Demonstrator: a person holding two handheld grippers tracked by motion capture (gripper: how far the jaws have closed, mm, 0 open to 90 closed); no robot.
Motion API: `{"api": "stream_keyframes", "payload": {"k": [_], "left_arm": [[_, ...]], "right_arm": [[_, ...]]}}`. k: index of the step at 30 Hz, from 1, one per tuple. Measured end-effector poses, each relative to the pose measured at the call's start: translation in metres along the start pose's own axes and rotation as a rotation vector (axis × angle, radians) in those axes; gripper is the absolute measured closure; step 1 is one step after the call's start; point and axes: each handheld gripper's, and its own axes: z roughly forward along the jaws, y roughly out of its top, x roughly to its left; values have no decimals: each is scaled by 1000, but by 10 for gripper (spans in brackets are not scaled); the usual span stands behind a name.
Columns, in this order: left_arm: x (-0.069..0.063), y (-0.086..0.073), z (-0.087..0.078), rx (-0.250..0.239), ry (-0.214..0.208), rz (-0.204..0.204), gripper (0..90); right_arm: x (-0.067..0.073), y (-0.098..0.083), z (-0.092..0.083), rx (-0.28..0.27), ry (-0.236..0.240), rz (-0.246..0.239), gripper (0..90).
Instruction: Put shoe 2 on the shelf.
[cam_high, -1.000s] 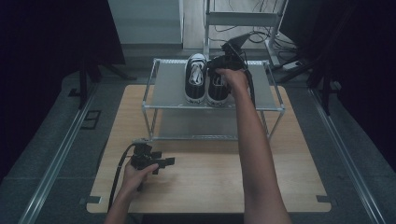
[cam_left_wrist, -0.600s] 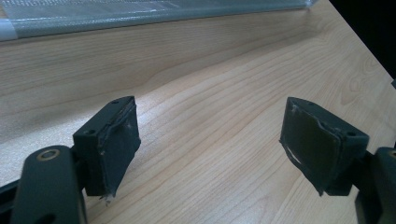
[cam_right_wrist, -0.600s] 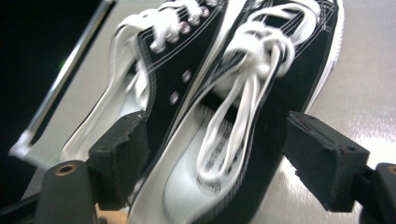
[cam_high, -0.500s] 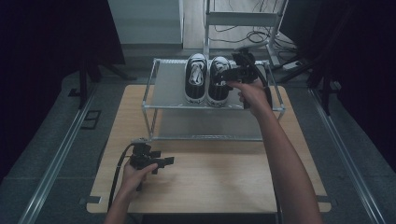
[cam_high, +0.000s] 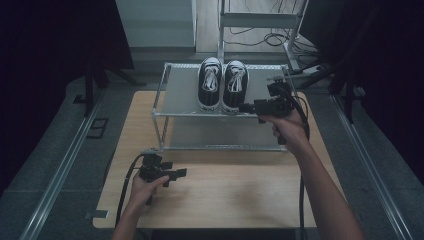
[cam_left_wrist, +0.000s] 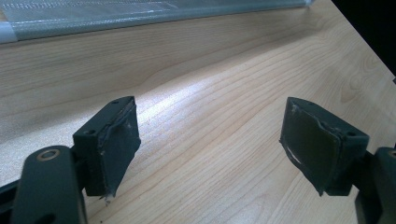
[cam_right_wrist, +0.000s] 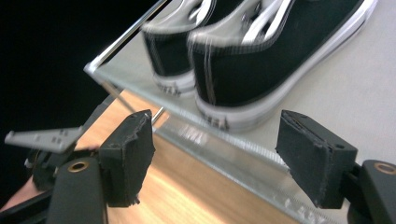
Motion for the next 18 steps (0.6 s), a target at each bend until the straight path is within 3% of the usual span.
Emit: {"api": "stream_keyframes", "payload": {"k": [3, 4, 6, 12, 18], "left_arm": [[-1, 0, -1, -3, 0, 7, 196], [-2, 0, -1, -4, 1, 11, 197], [-2, 0, -2, -4, 1, 14, 196], [-3, 0, -1, -8, 3, 32, 201], [-4, -1, 0, -12, 21, 46, 204]], "right_arm": [[-3, -22, -6, -18, 30, -34, 279], [-5, -37, -10, -27, 51, -48, 282], [-7, -44, -11, -34, 57, -56, 283], [-18, -78, -16, -47, 54, -87, 285], [-27, -96, -14, -51, 43, -109, 285]]}}
